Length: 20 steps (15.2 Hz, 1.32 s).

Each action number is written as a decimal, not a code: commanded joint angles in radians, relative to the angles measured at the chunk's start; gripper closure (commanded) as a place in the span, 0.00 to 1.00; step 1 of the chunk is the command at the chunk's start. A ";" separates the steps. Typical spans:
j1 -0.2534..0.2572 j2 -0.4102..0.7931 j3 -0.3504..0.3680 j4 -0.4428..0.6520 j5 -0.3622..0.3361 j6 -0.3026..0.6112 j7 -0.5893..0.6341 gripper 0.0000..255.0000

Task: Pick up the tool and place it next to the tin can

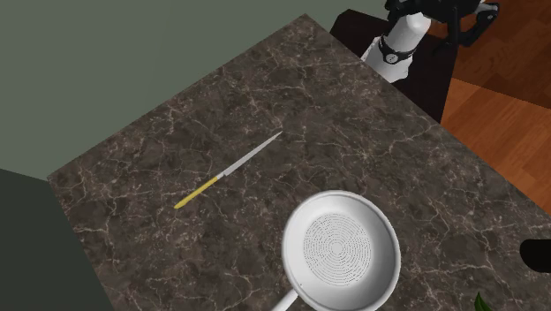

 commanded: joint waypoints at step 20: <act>-0.098 0.680 -0.180 0.328 0.049 0.367 -0.045 0.00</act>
